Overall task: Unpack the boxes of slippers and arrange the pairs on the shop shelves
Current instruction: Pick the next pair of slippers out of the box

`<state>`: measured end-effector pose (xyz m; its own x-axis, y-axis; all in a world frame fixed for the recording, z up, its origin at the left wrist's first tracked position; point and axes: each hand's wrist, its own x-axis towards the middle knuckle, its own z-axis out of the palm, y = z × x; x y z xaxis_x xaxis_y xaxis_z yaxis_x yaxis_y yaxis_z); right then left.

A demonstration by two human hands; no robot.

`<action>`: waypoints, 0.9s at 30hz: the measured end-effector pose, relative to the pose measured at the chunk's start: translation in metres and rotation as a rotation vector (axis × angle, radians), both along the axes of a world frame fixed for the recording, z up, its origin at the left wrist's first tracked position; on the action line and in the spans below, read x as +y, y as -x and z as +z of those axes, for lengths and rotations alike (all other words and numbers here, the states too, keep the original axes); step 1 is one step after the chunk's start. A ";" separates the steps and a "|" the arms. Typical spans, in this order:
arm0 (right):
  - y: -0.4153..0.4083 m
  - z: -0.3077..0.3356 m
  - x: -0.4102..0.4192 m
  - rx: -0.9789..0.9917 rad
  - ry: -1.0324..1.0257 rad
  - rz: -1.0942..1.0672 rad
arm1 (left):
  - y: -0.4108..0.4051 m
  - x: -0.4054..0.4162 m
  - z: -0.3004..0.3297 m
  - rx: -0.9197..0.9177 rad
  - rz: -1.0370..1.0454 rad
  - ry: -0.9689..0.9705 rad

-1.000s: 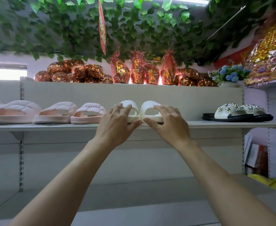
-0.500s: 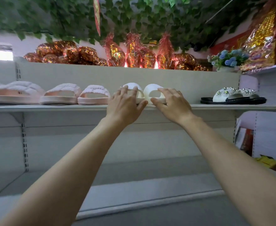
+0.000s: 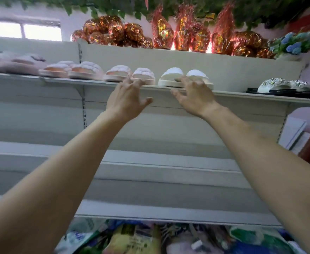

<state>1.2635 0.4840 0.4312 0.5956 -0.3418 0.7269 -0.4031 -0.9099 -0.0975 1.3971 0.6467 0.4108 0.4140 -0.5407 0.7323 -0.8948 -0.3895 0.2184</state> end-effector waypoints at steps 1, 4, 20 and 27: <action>0.000 -0.006 0.012 0.012 -0.007 0.025 | 0.004 0.017 -0.007 0.013 0.022 -0.001; -0.003 -0.028 0.051 0.020 -0.026 0.107 | 0.009 0.070 -0.029 0.067 0.068 0.003; -0.139 -0.147 0.328 0.087 -0.086 0.461 | -0.086 0.372 -0.126 0.058 0.373 -0.018; -0.274 -0.165 0.471 0.129 -0.146 0.565 | -0.189 0.524 -0.139 0.116 0.475 -0.073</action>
